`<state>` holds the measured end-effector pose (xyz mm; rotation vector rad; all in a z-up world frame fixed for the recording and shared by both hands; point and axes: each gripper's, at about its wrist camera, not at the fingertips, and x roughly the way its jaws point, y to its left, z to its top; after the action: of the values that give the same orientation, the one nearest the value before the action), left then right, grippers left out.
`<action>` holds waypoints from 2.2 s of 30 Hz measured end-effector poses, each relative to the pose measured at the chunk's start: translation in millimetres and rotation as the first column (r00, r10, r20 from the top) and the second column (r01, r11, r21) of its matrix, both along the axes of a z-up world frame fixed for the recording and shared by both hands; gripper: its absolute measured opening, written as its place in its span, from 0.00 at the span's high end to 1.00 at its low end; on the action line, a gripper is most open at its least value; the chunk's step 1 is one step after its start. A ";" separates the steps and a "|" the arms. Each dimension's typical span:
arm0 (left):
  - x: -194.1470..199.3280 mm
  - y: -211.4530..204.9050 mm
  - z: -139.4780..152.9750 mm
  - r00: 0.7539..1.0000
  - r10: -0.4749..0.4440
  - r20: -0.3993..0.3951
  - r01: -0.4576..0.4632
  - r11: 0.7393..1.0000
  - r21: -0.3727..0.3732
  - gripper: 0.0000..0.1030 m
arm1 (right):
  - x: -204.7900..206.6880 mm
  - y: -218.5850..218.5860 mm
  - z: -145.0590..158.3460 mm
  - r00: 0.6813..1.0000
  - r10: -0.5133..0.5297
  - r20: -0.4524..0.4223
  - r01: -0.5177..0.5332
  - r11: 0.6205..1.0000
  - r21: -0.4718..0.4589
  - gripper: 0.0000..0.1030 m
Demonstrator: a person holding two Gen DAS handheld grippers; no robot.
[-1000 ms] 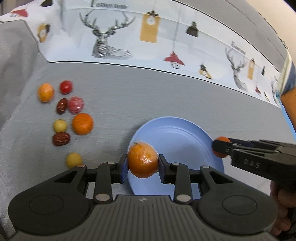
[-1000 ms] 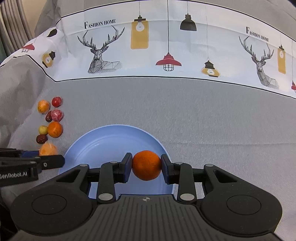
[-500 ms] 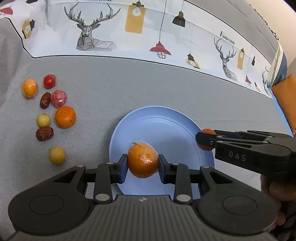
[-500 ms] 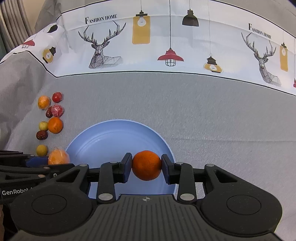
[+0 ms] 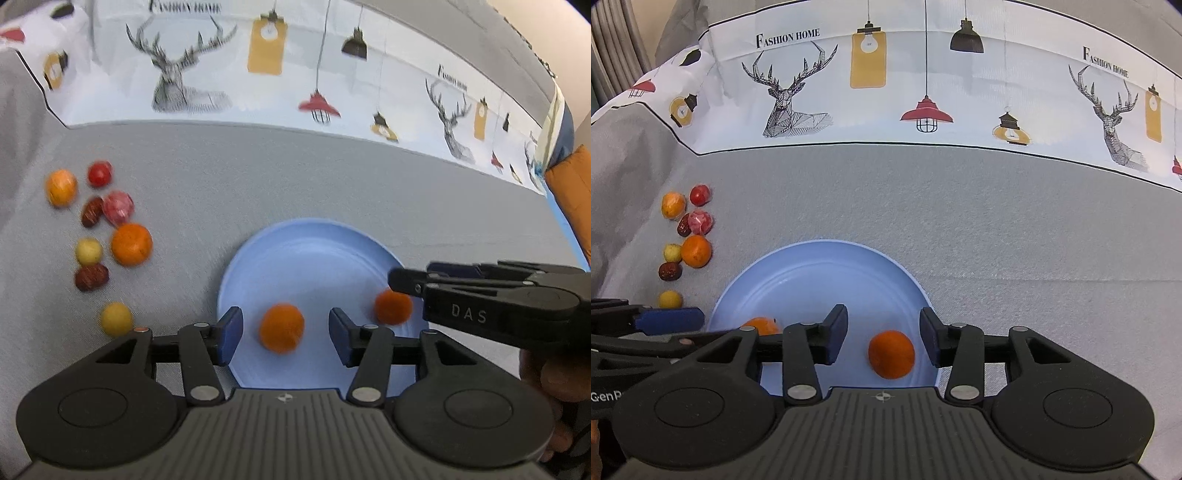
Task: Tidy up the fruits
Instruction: 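Open both tools to drop the bagged fruit and mandarin onto the plate, then grasp a red date with the left tool while the right tool approaches another mandarin, then grasp the second mandarin with the right tool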
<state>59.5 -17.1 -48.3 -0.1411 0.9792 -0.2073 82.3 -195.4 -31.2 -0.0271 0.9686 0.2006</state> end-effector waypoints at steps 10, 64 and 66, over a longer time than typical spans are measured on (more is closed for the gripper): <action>27.4 63.6 55.6 0.995 0.091 0.042 -0.087 0.992 -0.094 0.89 | 5.0 -0.1 8.3 0.998 -0.057 0.041 0.055 0.997 0.052 0.58; 71.0 184.6 -22.0 0.784 0.564 -0.259 -0.554 0.824 0.115 0.67 | 68.0 175.4 -57.3 0.959 0.284 -0.015 -0.270 0.926 0.263 0.64; 70.4 185.8 -21.0 0.784 0.566 -0.256 -0.558 0.822 0.108 0.67 | 68.5 172.9 -53.8 0.962 0.271 -0.018 -0.257 0.929 0.265 0.64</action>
<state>129.9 168.7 -69.4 -0.4428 1.1755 0.3923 150.8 -22.5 -85.0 0.0904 0.9845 0.5799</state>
